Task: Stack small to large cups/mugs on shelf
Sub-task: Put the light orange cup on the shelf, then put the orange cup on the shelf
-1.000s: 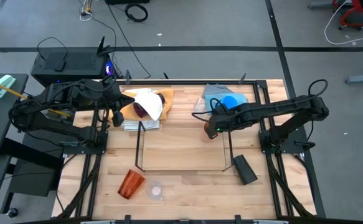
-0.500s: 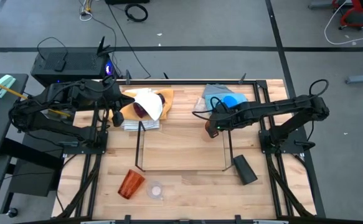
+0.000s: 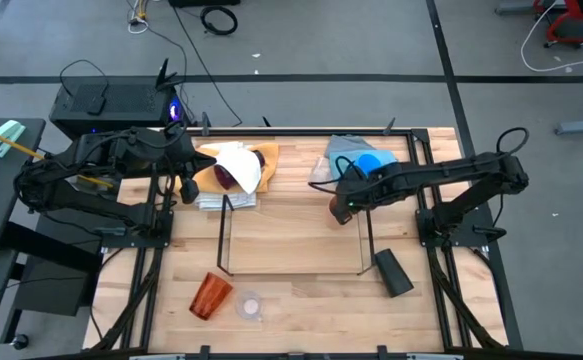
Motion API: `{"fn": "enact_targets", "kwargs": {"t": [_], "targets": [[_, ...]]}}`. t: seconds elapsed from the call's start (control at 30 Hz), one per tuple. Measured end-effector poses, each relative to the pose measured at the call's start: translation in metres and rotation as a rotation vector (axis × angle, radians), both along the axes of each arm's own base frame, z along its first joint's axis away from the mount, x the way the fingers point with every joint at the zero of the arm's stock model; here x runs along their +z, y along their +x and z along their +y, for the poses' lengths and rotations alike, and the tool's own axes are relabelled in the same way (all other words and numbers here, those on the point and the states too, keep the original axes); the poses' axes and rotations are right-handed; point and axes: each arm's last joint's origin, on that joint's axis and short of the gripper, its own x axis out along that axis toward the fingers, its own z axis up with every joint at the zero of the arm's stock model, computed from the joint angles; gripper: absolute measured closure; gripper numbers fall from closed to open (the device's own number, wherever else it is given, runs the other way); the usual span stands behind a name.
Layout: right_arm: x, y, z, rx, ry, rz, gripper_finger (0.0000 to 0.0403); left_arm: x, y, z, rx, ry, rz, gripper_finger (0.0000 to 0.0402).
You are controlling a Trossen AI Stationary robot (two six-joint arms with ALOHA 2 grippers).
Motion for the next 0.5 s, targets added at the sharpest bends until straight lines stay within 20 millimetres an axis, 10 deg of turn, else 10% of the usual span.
{"fn": "enact_targets", "kwargs": {"t": [0.5], "targets": [[0.065, 0.010, -0.002, 0.085, -0.032, -0.195, 0.0316, 0.000, 0.000, 0.000, 0.000, -0.001, 0.003, 0.0381]]}}
